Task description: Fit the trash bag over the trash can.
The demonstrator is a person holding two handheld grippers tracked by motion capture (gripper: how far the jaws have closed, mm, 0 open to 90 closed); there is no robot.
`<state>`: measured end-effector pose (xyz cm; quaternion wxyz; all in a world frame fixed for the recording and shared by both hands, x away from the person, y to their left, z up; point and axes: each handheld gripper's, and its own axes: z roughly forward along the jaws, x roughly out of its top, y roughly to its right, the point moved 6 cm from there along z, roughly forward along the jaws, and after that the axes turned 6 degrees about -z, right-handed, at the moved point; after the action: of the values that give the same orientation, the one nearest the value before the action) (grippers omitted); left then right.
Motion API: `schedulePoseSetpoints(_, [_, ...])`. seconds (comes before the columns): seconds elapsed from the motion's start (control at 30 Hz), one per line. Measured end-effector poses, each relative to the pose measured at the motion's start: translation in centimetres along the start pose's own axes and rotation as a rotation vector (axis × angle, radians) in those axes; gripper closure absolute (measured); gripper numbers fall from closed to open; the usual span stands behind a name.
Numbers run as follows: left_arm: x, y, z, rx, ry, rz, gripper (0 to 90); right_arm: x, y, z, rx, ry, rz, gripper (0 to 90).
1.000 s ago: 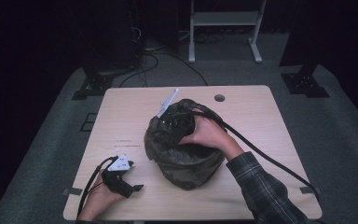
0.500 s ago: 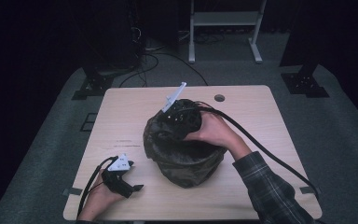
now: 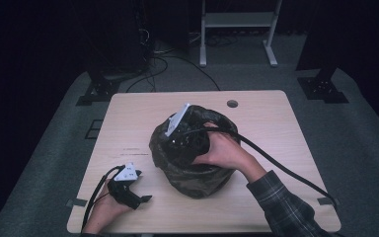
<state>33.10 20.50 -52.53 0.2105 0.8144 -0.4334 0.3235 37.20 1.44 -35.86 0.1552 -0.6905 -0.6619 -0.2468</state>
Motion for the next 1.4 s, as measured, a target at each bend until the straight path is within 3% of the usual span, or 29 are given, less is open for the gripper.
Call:
schedulePoseSetpoints(0.07, [0.0, 0.0, 0.0, 0.0, 0.0, 0.0, 0.0, -0.4, 0.0, 0.7, 0.004, -0.041, 0.009, 9.3])
schedulePoseSetpoints(0.17, [0.0, 0.0, 0.0, -0.002, 0.0, -0.001, 0.0, -0.2, 0.1, 0.6, -0.003, -0.036, 0.012, 9.3])
schedulePoseSetpoints(0.27, [0.0, 0.0, 0.0, -0.003, 0.0, 0.0, 0.0, 0.0, 0.6, -0.7, -0.02, 0.021, 0.016, 9.3])
schedulePoseSetpoints(0.4, [0.0, 0.0, 0.0, -0.005, 0.0, 0.001, 0.0, -0.3, 1.2, -2.5, -0.046, 0.054, 0.029, 9.3])
schedulePoseSetpoints(0.47, [0.0, 0.0, 0.0, -0.006, -0.001, 0.004, 0.0, -0.8, 1.4, -4.0, -0.062, 0.122, 0.043, 9.3])
schedulePoseSetpoints(0.63, [0.0, 0.0, 0.0, -0.007, -0.002, 0.004, 0.0, -2.1, 1.7, -6.9, -0.101, 0.201, 0.072, 9.3])
schedulePoseSetpoints(0.87, [0.0, 0.0, 0.0, -0.006, -0.002, 0.005, 0.0, -4.8, 1.6, -9.4, -0.142, 0.255, 0.103, 9.3])
schedulePoseSetpoints(1.17, [0.0, 0.0, 0.0, -0.006, -0.001, 0.004, 0.0, -9.4, 0.1, -12.8, -0.185, 0.316, 0.15, 9.3])
schedulePoseSetpoints(1.4, [0.0, 0.0, 0.0, -0.004, -0.002, 0.002, 0.0, -13.8, -1.8, -12.9, -0.201, 0.343, 0.201, 9.3])
